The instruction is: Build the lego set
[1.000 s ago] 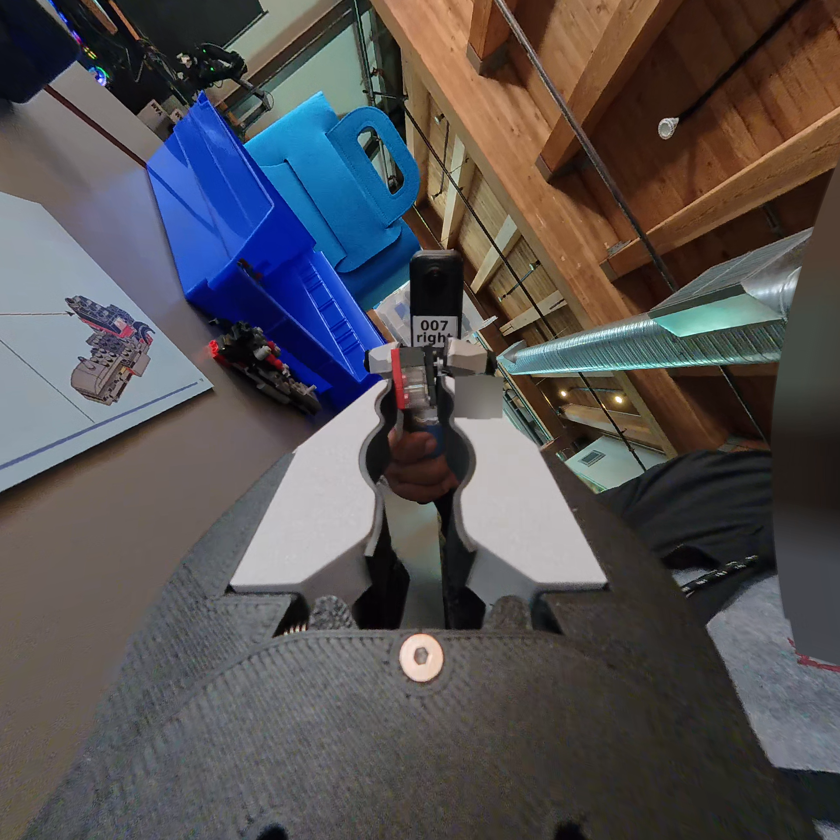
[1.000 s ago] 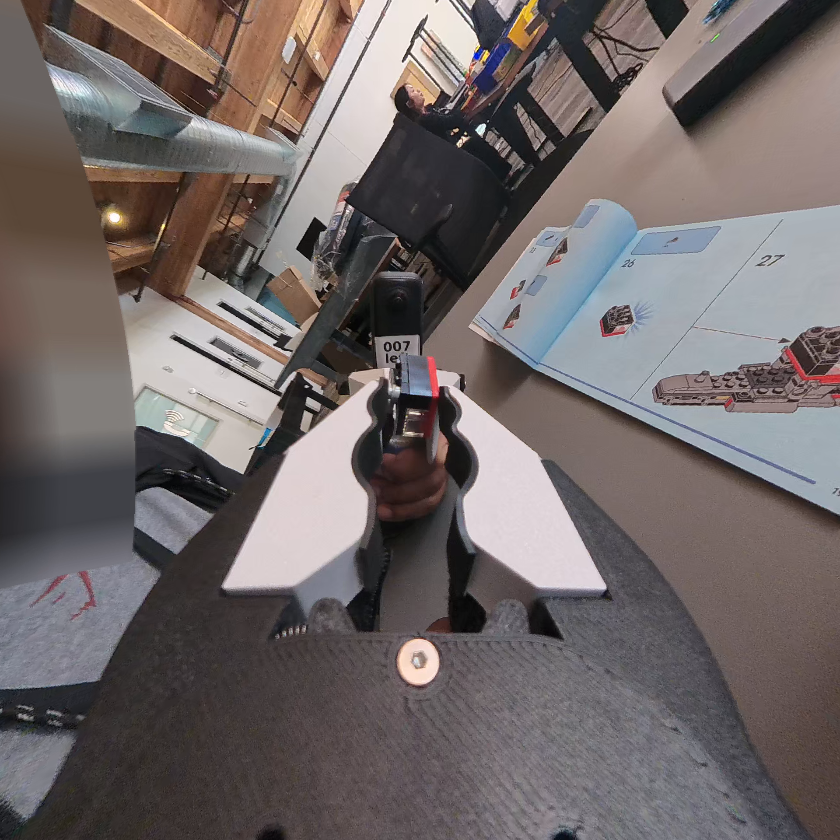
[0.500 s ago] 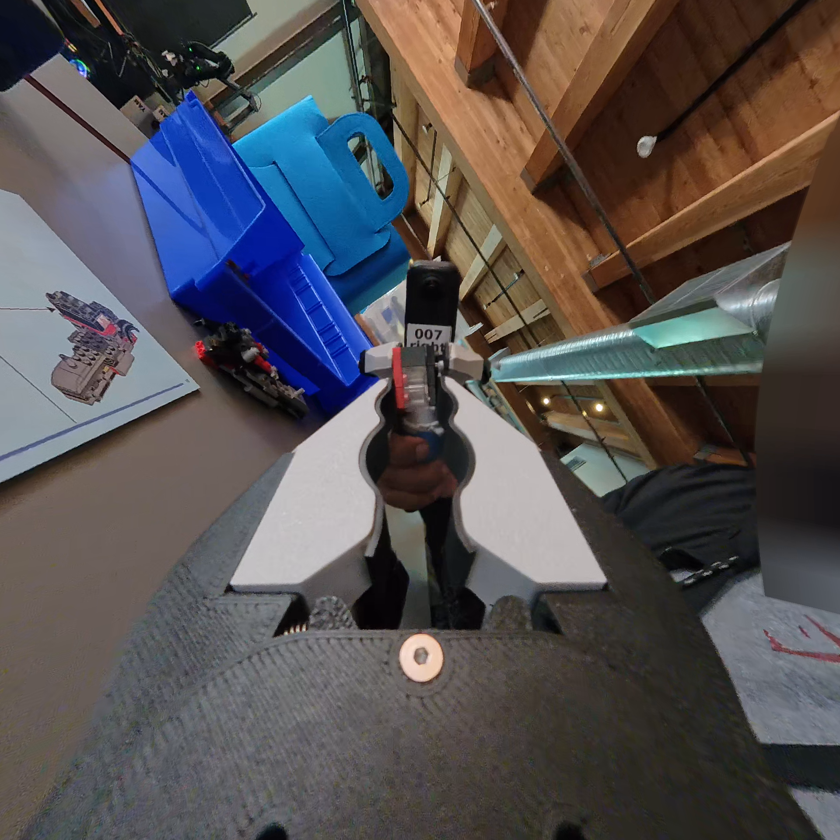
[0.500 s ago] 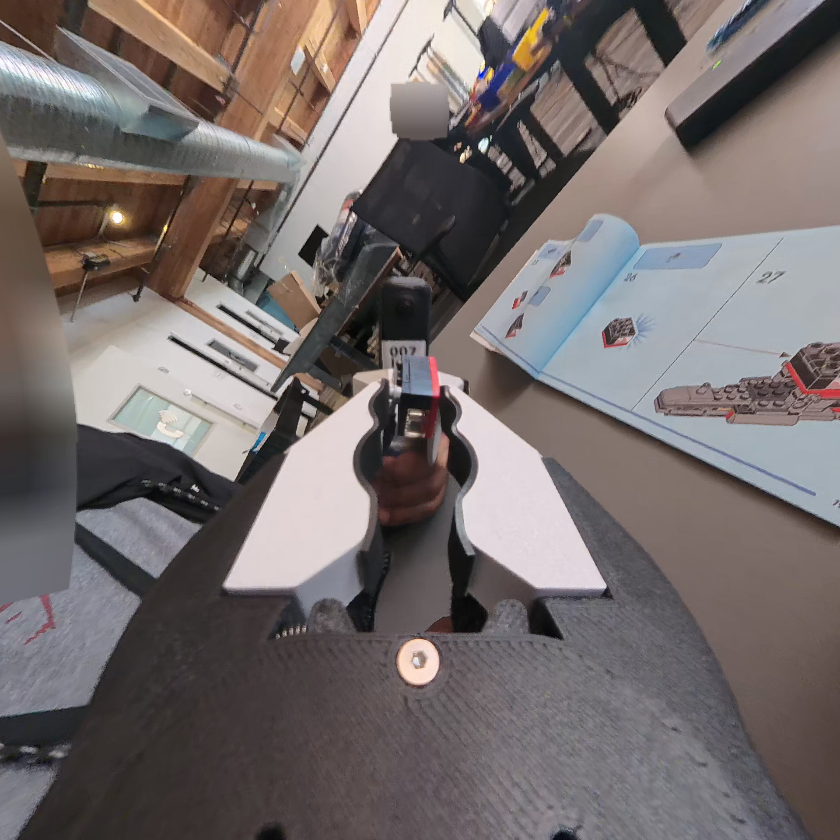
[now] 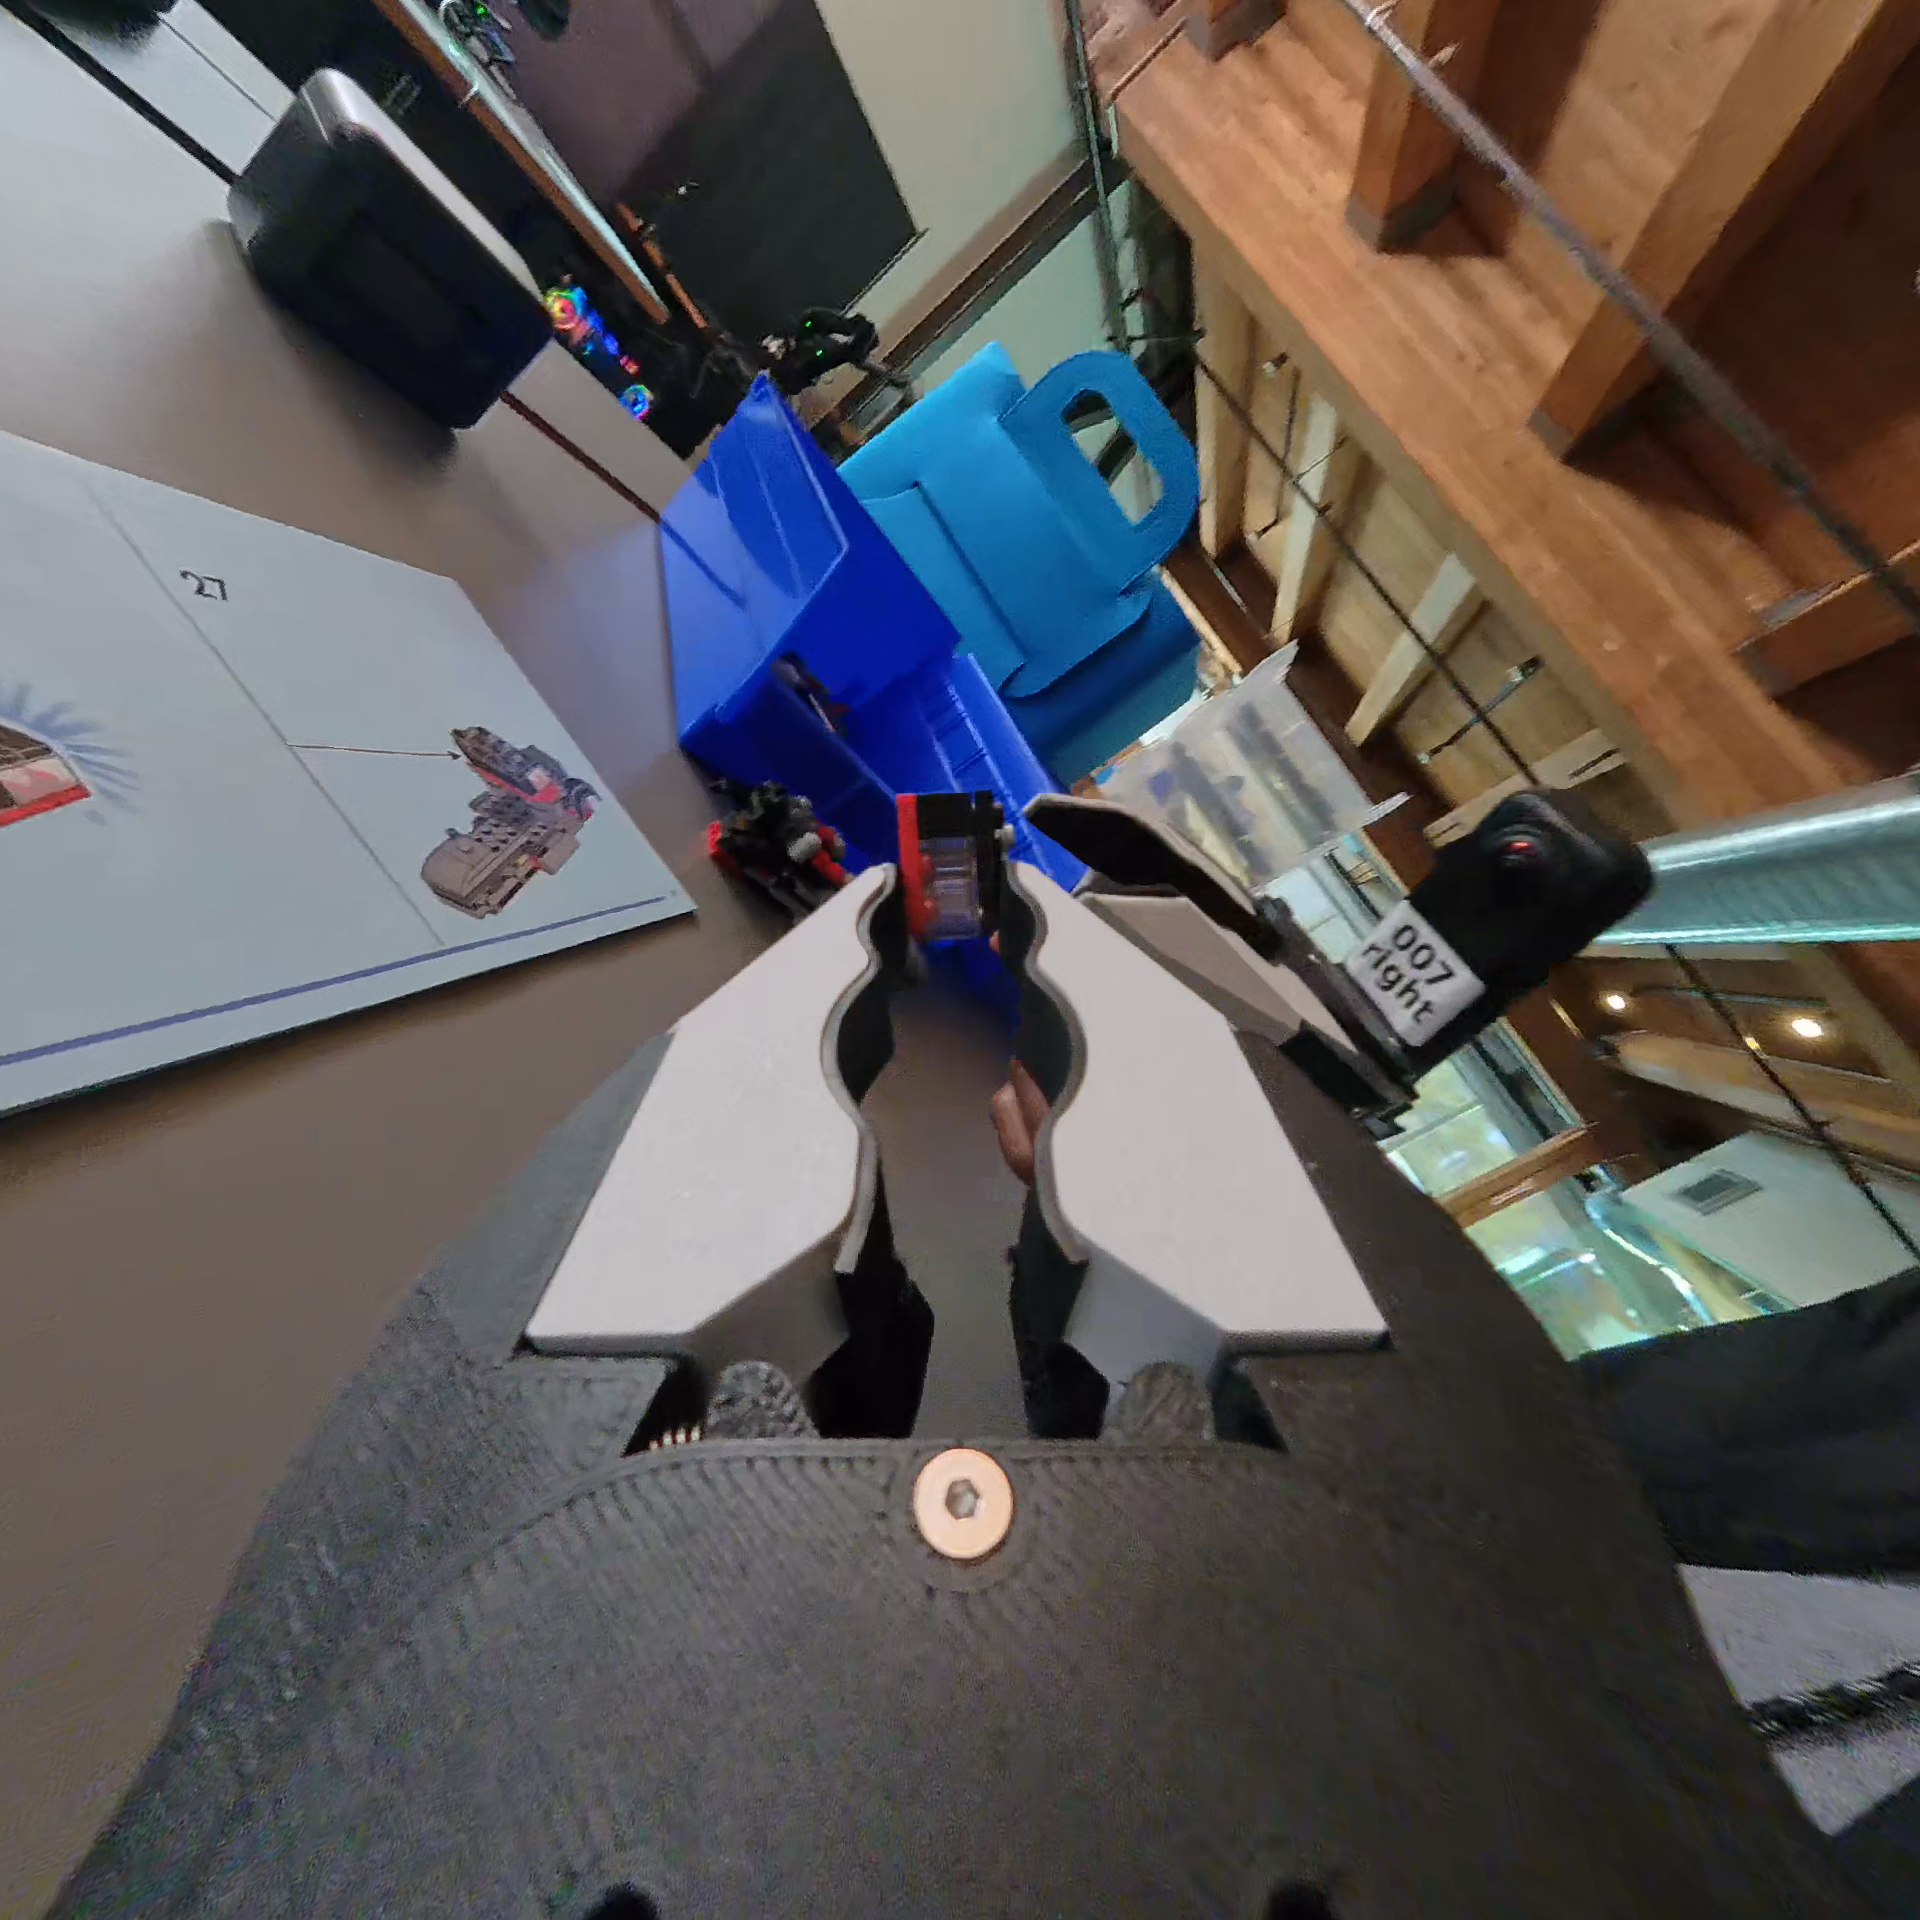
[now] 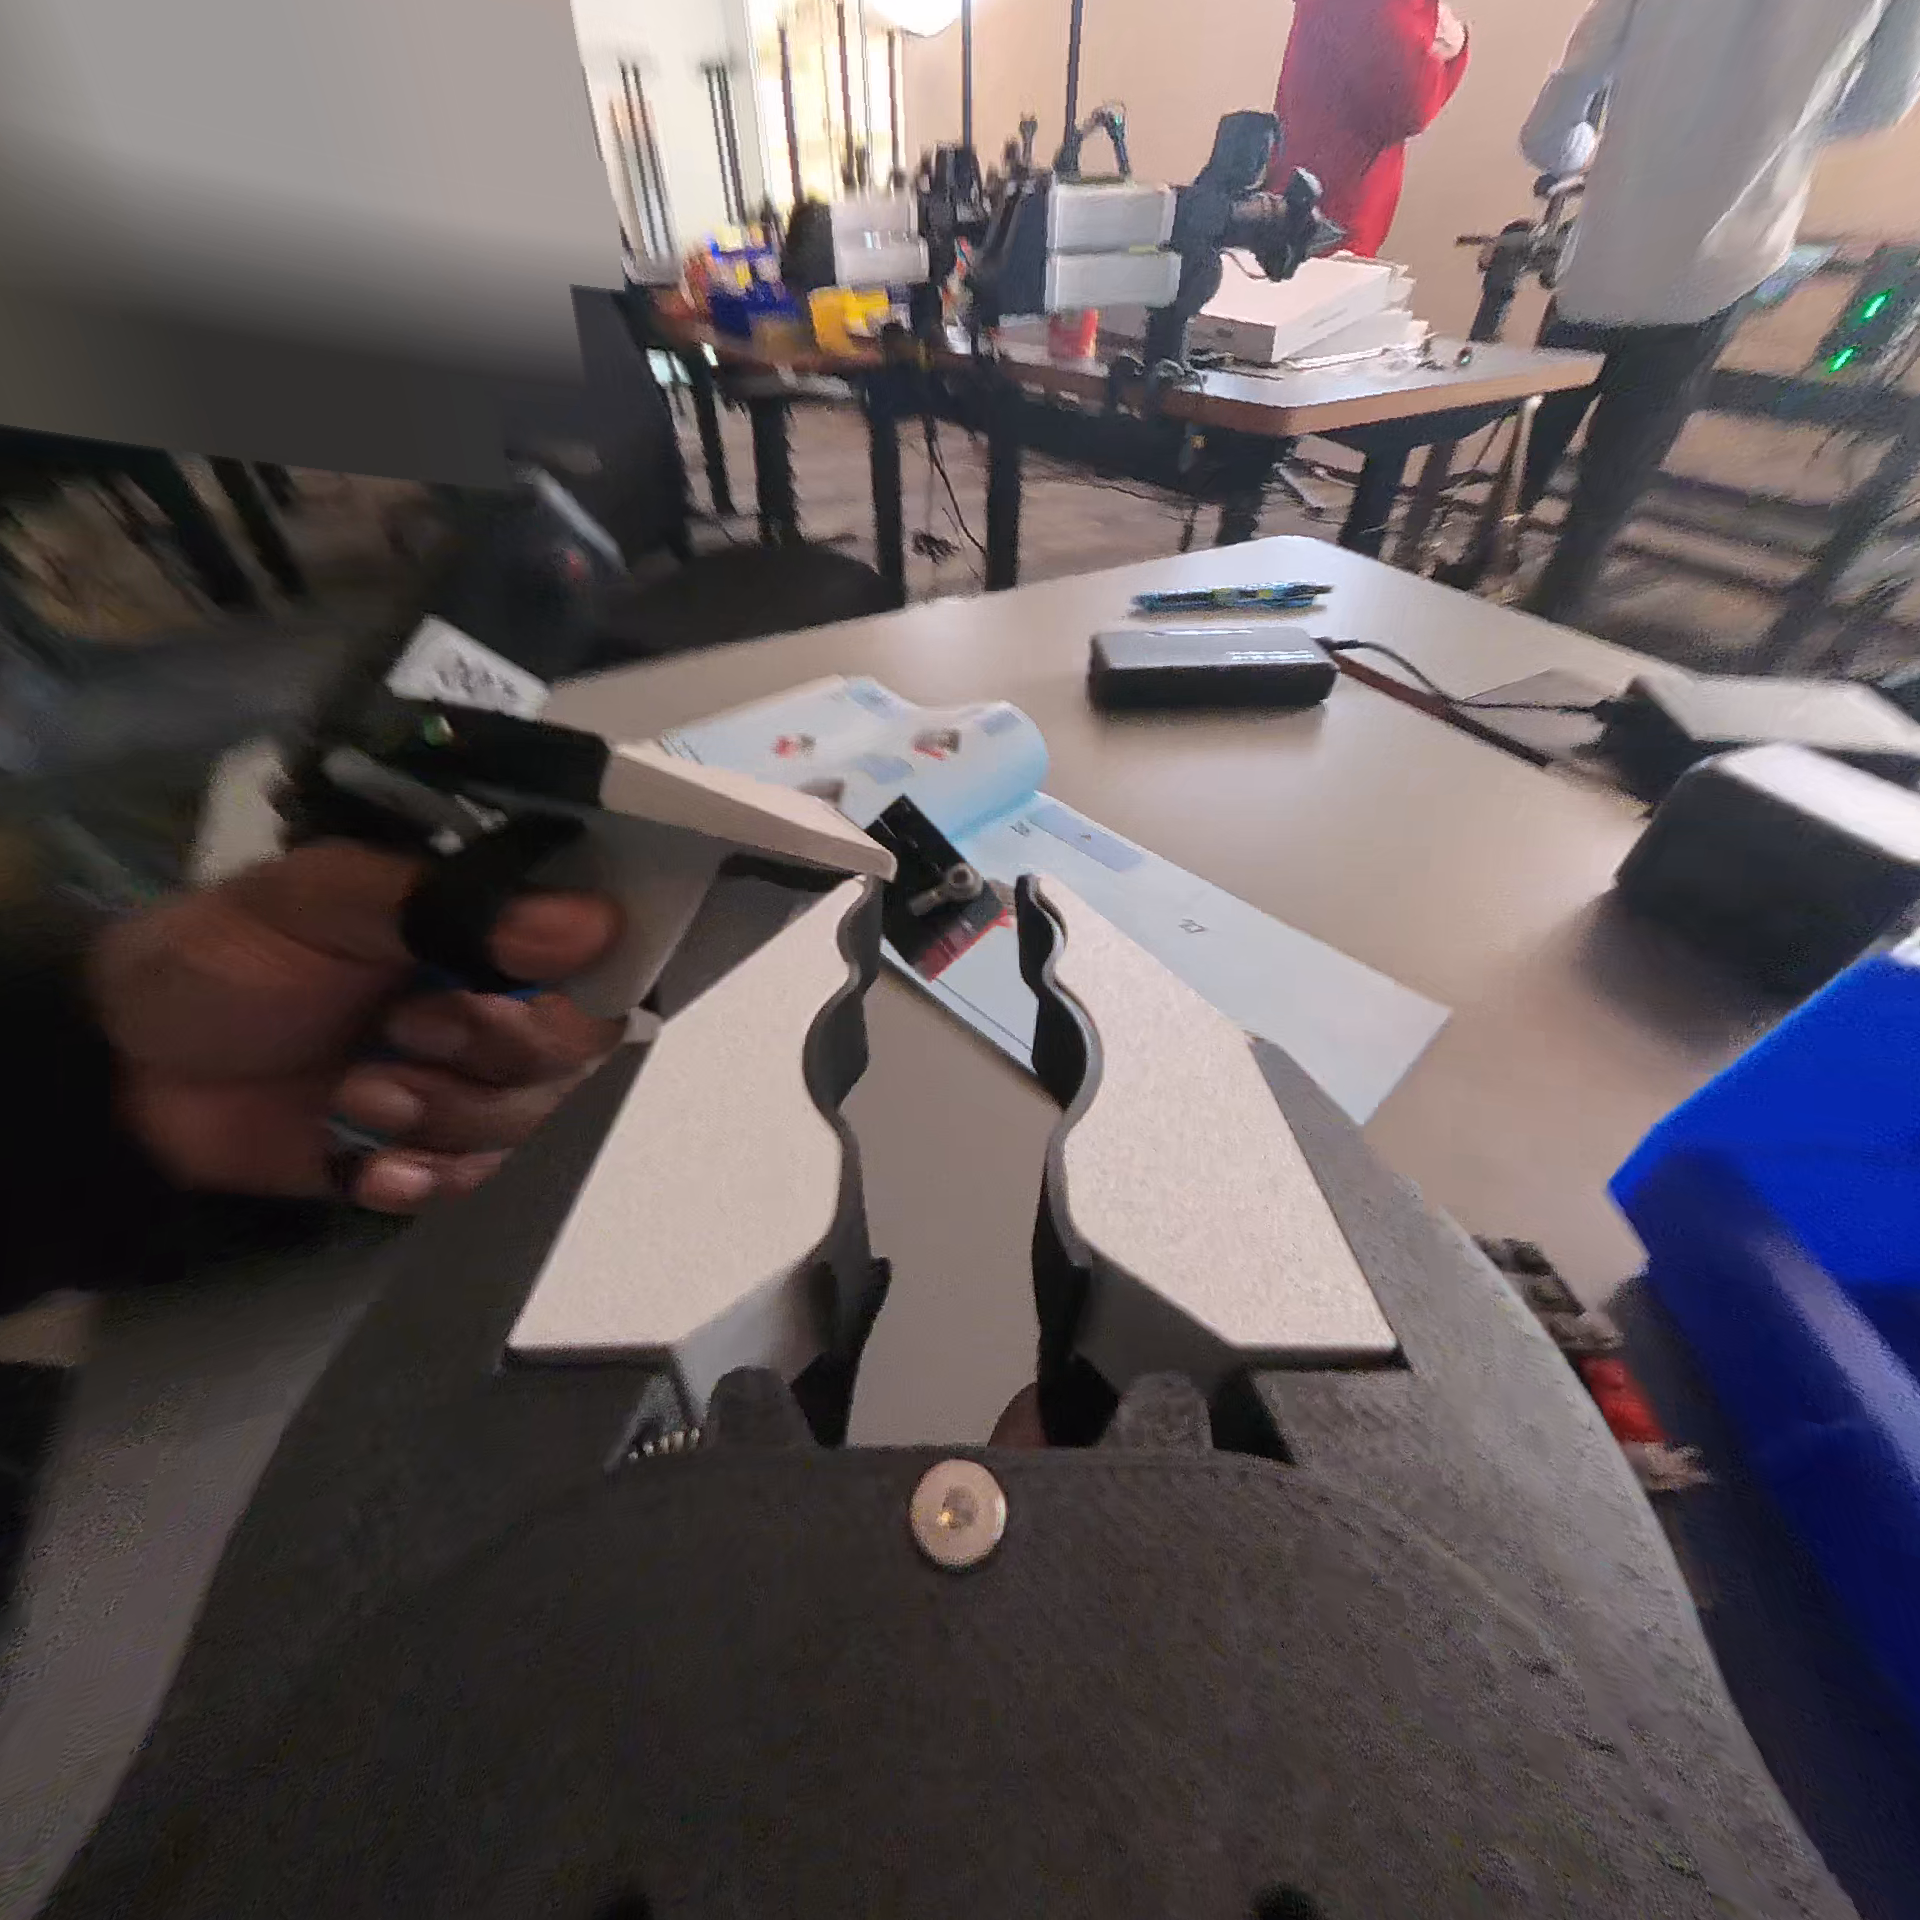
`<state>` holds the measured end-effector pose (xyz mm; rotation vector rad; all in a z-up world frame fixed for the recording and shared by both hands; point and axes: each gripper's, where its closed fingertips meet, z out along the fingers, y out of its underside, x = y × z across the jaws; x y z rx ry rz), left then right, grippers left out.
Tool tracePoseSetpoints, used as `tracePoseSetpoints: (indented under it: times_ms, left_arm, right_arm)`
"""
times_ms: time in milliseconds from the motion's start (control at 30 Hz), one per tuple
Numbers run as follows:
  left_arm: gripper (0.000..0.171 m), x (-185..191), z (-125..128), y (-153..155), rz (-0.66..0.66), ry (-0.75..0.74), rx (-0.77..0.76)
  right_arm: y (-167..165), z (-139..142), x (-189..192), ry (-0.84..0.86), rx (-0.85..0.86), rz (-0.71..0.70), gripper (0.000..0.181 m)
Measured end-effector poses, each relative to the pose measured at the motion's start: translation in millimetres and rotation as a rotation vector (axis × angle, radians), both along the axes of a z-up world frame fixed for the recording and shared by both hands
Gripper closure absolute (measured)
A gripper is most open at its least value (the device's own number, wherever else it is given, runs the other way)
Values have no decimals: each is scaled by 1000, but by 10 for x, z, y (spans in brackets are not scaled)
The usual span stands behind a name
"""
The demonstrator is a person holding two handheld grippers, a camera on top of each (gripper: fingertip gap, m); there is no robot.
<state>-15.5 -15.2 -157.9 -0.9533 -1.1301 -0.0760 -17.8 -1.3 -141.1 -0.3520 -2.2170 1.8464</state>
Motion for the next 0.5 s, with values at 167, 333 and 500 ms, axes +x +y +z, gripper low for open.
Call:
tracePoseSetpoints:
  times_ms: [167, 333, 500]
  left_arm:
    - [155, 8, -17, 11, 7, -1, -31]
    - [155, 5, -31, 11, 9, 1, -60]
    - [155, 6, -43, 21, 8, 4, -84]
  right_arm:
    - [-31, -92, -21, 58, 70, -17, 161]
    - [-36, -118, -17, 86, 90, -12, 163]
    - [-43, -161, -13, 107, 120, -4, 163]
